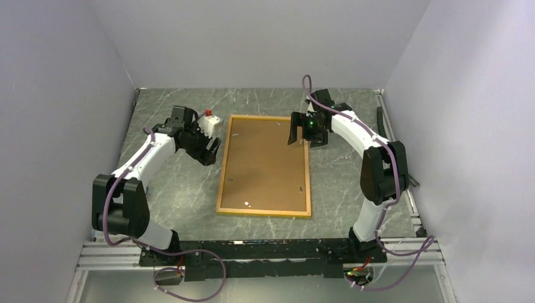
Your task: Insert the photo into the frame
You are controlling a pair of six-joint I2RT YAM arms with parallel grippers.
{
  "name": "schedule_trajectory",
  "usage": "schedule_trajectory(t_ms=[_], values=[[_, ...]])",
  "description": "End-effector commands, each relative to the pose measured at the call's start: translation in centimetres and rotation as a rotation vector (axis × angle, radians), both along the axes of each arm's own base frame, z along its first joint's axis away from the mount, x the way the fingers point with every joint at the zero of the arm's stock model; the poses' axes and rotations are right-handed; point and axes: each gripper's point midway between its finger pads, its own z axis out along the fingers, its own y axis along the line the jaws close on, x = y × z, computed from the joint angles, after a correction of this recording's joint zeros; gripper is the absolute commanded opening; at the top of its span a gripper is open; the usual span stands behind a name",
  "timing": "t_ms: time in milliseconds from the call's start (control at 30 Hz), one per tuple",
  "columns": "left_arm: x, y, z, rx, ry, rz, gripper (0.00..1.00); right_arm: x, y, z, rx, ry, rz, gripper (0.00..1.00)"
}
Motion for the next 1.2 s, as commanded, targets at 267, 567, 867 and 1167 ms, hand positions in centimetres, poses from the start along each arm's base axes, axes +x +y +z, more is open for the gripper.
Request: schedule_trajectory(t_ms=[267, 567, 867, 1167], values=[[1.6, 0.3, 4.9, -0.079, -0.075, 0.032, 0.83, 1.3, 0.1, 11.9, 0.113, -0.442, -0.155, 1.00], [-0.9, -1.9, 0.0, -0.231, 0.204, 0.044, 0.70, -6.1, 10.8, 7.1, 0.324, -0.302, 0.092, 0.88], [-2.4, -3.4, -4.5, -0.306, 0.433, 0.069, 0.51, -11.7, 20.6, 3.7, 0.385, -0.300, 0.371, 0.67], [-2.7, -4.1, -7.0, -0.344, 0.539, 0.074, 0.32, -12.0, 24.6, -1.0, 0.389, -0.225, 0.465, 0.60]])
